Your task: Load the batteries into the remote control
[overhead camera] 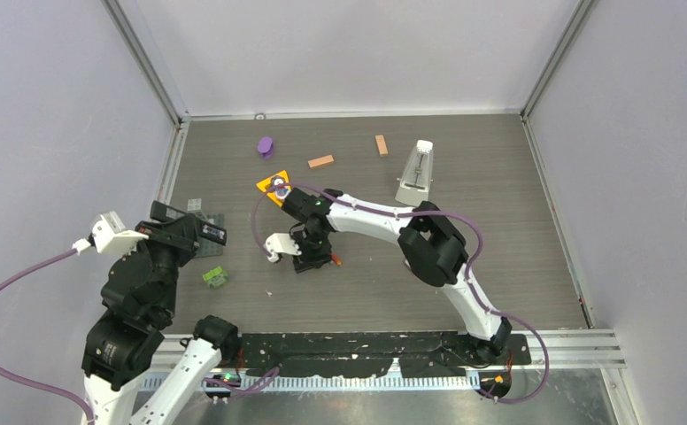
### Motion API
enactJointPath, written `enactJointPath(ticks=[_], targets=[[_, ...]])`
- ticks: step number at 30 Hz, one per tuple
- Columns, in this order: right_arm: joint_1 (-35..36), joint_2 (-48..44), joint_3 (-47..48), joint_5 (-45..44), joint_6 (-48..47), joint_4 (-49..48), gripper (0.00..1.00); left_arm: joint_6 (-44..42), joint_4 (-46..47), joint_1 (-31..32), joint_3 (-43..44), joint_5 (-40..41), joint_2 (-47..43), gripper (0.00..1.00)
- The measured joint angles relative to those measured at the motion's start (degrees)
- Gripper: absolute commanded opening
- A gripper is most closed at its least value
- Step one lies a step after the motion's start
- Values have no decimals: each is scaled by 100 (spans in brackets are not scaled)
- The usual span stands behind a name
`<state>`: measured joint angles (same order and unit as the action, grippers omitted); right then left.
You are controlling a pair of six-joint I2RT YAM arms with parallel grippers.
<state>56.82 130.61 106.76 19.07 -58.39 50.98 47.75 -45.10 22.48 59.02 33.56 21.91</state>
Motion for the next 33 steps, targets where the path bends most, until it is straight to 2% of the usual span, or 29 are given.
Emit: enactJointPath(ticks=[8,15,21,25,33], targets=[[22,-1147,-1711,184,612,-1176,20,107,2,0,-120,-26,-96,0],[24,-2380,-2750,258,1449,-2503,16,127,146,0,-597,-393,-98,0],[22,-3410,-3541,-13,2514,-3250,11,-92,789,0,-1252,-1150,-127,0],[17,-4124,-3899,-389,3285,-3397,6,-319,1300,0,-1622,-1781,-118,0],[7,-5600,-4393,-986,4747,-3499,5,-476,2343,0,-2100,-2955,-4,0]])
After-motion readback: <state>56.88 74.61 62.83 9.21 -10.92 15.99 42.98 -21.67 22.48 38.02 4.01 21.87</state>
